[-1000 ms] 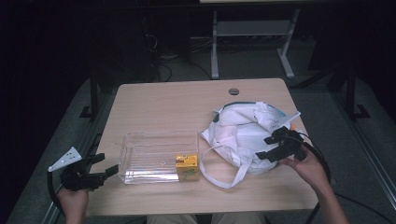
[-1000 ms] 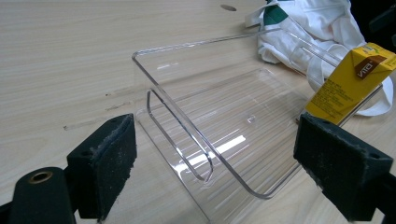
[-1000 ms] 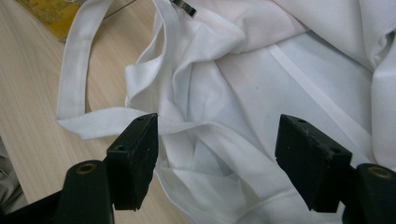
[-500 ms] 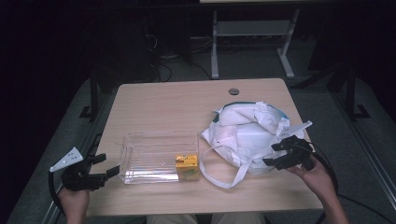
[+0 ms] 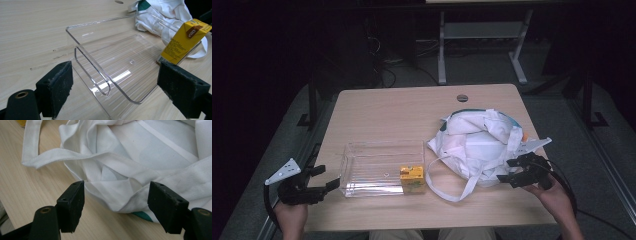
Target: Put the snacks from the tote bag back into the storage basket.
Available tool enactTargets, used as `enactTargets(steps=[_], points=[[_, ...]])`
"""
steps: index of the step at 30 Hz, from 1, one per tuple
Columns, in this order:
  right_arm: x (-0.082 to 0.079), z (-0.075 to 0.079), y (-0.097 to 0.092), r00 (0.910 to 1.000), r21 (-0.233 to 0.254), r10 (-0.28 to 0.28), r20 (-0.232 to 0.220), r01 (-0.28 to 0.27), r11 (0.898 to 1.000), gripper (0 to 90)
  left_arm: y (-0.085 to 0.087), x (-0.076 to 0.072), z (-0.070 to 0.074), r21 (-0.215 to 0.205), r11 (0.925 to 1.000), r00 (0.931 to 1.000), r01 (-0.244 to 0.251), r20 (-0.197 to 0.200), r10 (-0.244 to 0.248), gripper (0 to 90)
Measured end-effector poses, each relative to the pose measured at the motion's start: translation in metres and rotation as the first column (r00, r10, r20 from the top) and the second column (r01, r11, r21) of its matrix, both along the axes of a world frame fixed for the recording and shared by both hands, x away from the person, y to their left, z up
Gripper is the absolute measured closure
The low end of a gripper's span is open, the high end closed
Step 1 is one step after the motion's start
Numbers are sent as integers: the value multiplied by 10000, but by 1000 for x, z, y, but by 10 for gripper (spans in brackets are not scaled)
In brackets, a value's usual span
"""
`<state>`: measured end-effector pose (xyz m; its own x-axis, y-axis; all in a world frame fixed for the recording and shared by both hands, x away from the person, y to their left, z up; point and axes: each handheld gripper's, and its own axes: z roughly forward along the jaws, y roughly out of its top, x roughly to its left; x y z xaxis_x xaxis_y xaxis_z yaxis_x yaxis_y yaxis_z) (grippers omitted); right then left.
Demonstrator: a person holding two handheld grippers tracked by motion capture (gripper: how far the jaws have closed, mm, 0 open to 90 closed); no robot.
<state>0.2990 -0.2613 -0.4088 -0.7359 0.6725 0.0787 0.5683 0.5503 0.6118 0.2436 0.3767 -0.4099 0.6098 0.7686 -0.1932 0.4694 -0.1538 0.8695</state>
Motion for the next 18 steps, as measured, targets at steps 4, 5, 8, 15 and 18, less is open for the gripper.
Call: enactTargets(steps=[4,5,8,15,18], points=[[-5,-3,-1,10000,-8,-49,-36,49,10000,292,0,0,0,12,10000,10000,8,-2,-8,129],[-5,-4,-1,10000,66,-32,-32,33,10000,291,-1,0,0,16,10000,10000,10,-6,-10,129],[-8,-6,-4,9999,128,-148,-53,149,9998,291,-1,0,0,32,10000,10000,19,-3,-19,129],[-15,-11,-5,9995,308,-293,142,288,9991,288,-3,1,0,87,9999,10000,86,-8,-86,129],[-20,-11,-5,9990,310,-359,279,351,9989,286,-3,1,0,83,9999,9999,102,-11,-102,129]])
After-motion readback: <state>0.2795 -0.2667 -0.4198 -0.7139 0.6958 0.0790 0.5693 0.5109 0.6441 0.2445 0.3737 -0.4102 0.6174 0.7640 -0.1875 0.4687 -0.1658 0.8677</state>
